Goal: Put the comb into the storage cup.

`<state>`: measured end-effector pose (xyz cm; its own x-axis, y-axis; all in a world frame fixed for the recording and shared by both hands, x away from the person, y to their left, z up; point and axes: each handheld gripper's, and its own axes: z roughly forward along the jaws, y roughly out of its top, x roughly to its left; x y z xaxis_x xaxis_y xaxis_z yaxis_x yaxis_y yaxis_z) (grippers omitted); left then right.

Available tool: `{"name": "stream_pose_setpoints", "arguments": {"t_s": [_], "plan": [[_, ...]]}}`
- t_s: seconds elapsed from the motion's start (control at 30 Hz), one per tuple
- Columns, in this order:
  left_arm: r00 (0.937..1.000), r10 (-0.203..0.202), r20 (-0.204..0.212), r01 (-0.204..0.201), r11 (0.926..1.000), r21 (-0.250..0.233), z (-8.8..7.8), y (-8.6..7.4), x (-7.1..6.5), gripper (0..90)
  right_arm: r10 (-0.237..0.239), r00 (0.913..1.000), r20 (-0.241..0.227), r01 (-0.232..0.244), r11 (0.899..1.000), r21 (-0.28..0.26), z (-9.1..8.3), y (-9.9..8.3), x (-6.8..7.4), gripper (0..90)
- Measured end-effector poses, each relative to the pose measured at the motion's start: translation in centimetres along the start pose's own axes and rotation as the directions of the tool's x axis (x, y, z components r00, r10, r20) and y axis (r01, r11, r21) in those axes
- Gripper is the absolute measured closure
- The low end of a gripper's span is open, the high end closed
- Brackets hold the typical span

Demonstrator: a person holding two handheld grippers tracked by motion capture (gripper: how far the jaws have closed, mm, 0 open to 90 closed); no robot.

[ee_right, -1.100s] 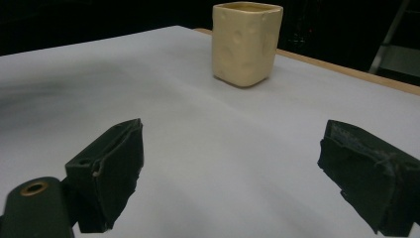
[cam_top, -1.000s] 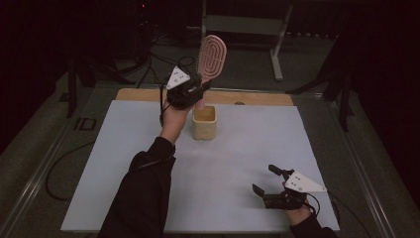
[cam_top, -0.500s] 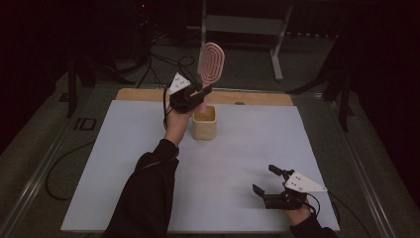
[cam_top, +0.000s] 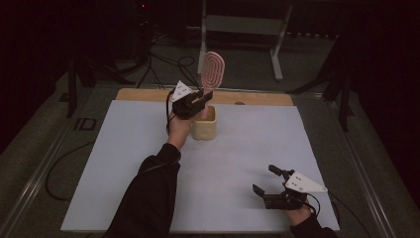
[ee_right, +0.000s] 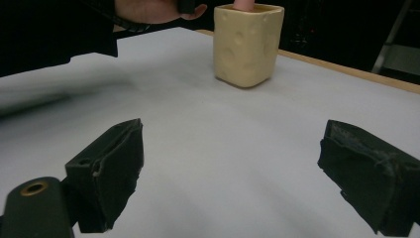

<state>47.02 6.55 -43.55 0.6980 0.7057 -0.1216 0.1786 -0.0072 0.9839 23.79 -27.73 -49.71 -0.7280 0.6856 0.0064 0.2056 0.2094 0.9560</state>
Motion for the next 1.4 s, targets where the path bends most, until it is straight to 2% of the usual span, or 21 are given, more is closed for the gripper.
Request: {"name": "stream_pose_setpoints", "arguments": {"t_s": [0.23,0.33,0.37,0.47,0.5,0.53,0.6,0.67,0.73,0.83,0.97,1.03,1.07,1.1,1.13,1.17,1.23,1.27,1.3,1.33,1.4], "plan": [[1.0,0.008,0.003,-0.008,0.9992,0.039,0.3,-0.9,-0.2,70.3,0.003,1.0,0.0,-0.003,1.0,0.001,0.0,0.0,0.0,10.2],[0.9998,0.011,-0.015,-0.01,0.9982,0.06,0.4,-1.1,-0.3,70.3,0.001,1.0,-0.001,-0.001,1.0,-0.001,0.0,0.0,0.0,10.2],[0.9992,0.024,-0.032,-0.021,0.9966,0.08,0.5,-1.1,-0.4,70.3,0.001,1.0,-0.001,-0.001,1.0,-0.001,0.0,0.0,0.0,10.2],[0.9991,0.027,-0.034,-0.023,0.9952,0.095,0.5,-1.2,-0.5,70.2,0.001,1.0,-0.002,-0.001,1.0,-0.001,0.0,0.0,0.0,10.2],[0.9987,0.031,-0.04,-0.026,0.9924,0.121,0.7,-1.2,-0.5,70.2,0.001,1.0,-0.002,-0.001,1.0,-0.001,0.0,0.0,0.0,10.2],[0.9987,0.031,-0.04,-0.026,0.9924,0.121,0.7,-1.2,-0.5,70.2,0.001,1.0,-0.002,-0.001,1.0,-0.001,0.0,0.0,0.0,10.2],[0.9981,0.033,-0.051,-0.024,0.9873,0.157,0.9,-1.5,-0.5,70.2,0.001,1.0,-0.002,-0.001,1.0,-0.001,0.0,0.0,0.0,10.2],[0.9978,0.035,-0.056,-0.025,0.985,0.171,1.0,-1.5,-0.5,70.2,0.001,1.0,-0.002,-0.001,1.0,-0.001,0.0,0.0,0.0,10.2],[0.9984,0.033,-0.047,-0.023,0.9798,0.199,1.2,-1.7,-0.5,70.2,0.002,1.0,-0.001,-0.002,1.0,0.003,0.0,0.0,0.0,10.2],[0.9984,0.04,-0.041,-0.03,0.9753,0.219,1.3,-1.6,-0.5,70.2,0.001,1.0,-0.001,-0.001,1.0,0.001,0.0,0.0,0.0,10.2],[0.998,0.044,-0.046,-0.032,0.9732,0.228,1.2,-1.6,-0.5,70.0,0.003,1.0,-0.001,-0.003,1.0,0.0,0.0,0.0,0.0,10.2],[0.9992,0.017,-0.036,-0.008,0.9718,0.236,1.2,-1.5,-0.2,69.3,0.001,1.0,-0.001,-0.001,1.0,0.0,0.0,0.0,0.0,10.2],[0.9998,0.0,-0.021,0.005,0.9694,0.245,1.2,-1.4,-0.2,64.4,0.001,1.0,-0.001,-0.001,1.0,-0.001,0.0,0.0,0.0,10.2],[0.9998,0.0,-0.021,0.005,0.9694,0.245,1.2,-1.4,-0.2,48.0,0.001,1.0,-0.001,-0.001,1.0,-0.001,0.0,0.0,0.0,10.2],[0.9998,-0.005,-0.019,0.01,0.9592,0.283,1.3,-1.2,-0.2,34.6,0.001,1.0,-0.001,-0.001,1.0,-0.002,0.0,0.0,0.0,10.2],[0.9998,-0.005,-0.019,0.01,0.9592,0.283,1.3,-1.2,-0.2,29.7,0.001,1.0,-0.002,-0.001,1.0,-0.002,0.0,0.0,0.0,10.2],[0.9996,-0.009,0.026,0.0,0.9505,0.311,1.0,-1.0,-0.1,14.6,0.0,1.0,-0.001,0.0,1.0,-0.002,0.0,0.0,0.0,10.2],[0.9996,-0.009,0.026,0.0,0.9505,0.311,1.0,-1.0,-0.1,10.2,0.0,1.0,-0.001,0.0,1.0,-0.002,0.0,0.0,0.0,10.2],[0.999,-0.008,0.044,-0.006,0.9488,0.316,1.0,-0.9,-0.1,10.2,0.0,1.0,-0.001,0.0,1.0,-0.001,0.0,0.0,0.0,10.2],[0.9985,0.003,0.055,-0.021,0.9434,0.331,1.0,-0.9,-0.2,0.9,-0.001,1.0,0.0,0.001,1.0,-0.002,0.0,0.0,0.0,10.2],[0.9983,0.007,0.057,-0.026,0.9433,0.331,0.9,-0.9,-0.3,0.0,-0.001,1.0,0.001,0.001,1.0,-0.002,0.0,0.0,0.1,10.2]]}}
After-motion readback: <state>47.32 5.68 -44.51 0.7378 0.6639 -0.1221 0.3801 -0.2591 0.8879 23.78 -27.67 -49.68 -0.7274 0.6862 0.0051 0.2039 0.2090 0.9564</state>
